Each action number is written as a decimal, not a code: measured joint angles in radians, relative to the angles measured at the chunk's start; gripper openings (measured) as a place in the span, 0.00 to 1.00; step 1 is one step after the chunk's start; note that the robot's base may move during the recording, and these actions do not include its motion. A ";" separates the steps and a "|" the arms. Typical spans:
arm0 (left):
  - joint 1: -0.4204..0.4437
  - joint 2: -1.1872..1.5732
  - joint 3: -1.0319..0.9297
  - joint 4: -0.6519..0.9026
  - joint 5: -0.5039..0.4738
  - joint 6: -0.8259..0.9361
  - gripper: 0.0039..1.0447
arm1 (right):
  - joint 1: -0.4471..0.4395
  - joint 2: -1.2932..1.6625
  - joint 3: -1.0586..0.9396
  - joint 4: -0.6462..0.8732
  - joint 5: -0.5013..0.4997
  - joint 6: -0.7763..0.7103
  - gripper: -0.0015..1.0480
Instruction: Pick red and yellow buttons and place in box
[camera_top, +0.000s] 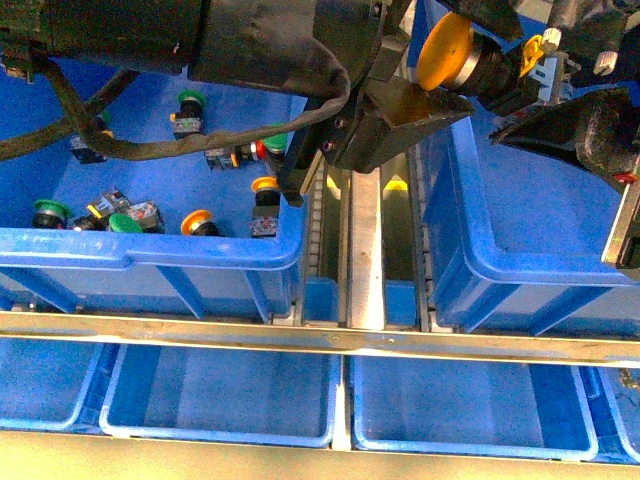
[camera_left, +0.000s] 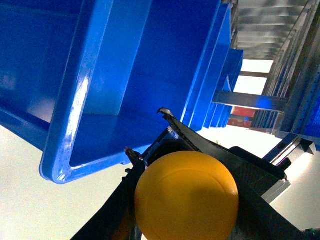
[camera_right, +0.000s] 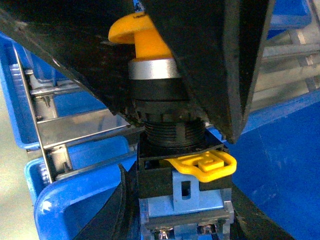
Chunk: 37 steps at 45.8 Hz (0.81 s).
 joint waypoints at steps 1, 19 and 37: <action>0.000 0.000 0.001 -0.005 -0.001 0.007 0.32 | 0.000 0.000 0.000 0.000 0.001 0.000 0.26; 0.018 -0.002 0.011 -0.033 -0.021 0.035 0.65 | 0.006 0.001 0.000 0.002 0.033 0.002 0.26; 0.061 -0.061 -0.002 -0.049 -0.018 0.095 0.93 | 0.007 -0.002 -0.014 0.012 0.051 0.021 0.25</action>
